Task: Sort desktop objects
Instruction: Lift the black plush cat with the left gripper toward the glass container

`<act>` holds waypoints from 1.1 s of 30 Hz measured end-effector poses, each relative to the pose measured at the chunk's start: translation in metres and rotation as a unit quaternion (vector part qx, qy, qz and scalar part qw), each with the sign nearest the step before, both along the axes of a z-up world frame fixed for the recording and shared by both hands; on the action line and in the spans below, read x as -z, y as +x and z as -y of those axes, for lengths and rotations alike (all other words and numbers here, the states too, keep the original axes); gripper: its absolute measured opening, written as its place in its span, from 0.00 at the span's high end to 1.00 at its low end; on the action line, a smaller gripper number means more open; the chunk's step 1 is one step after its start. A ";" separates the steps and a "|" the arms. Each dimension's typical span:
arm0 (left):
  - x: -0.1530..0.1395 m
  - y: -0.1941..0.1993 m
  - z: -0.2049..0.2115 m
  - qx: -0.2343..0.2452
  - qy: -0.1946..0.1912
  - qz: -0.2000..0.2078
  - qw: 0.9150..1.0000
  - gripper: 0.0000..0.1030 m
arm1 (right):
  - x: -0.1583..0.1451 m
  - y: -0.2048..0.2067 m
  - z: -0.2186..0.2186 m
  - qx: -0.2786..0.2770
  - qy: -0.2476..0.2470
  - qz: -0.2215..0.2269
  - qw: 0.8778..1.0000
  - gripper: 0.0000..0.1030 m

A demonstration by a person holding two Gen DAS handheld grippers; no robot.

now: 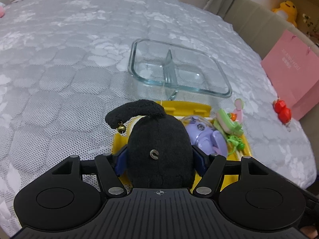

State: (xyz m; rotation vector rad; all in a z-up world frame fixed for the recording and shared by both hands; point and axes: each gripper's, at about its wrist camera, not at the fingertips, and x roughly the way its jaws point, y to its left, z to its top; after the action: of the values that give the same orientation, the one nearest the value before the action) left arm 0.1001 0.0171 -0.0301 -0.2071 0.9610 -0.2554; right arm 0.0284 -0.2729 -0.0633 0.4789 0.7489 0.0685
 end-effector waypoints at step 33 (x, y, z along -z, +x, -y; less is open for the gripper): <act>-0.050 0.130 0.011 -0.004 0.031 0.101 0.994 0.31 | 0.011 0.003 0.004 0.014 -0.015 0.010 1.000 0.00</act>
State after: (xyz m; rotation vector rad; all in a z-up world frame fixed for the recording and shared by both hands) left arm 0.2297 0.0065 0.0197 -0.1253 0.7671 -0.2347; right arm 0.0312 -0.2771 -0.0744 0.4606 0.7215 0.0357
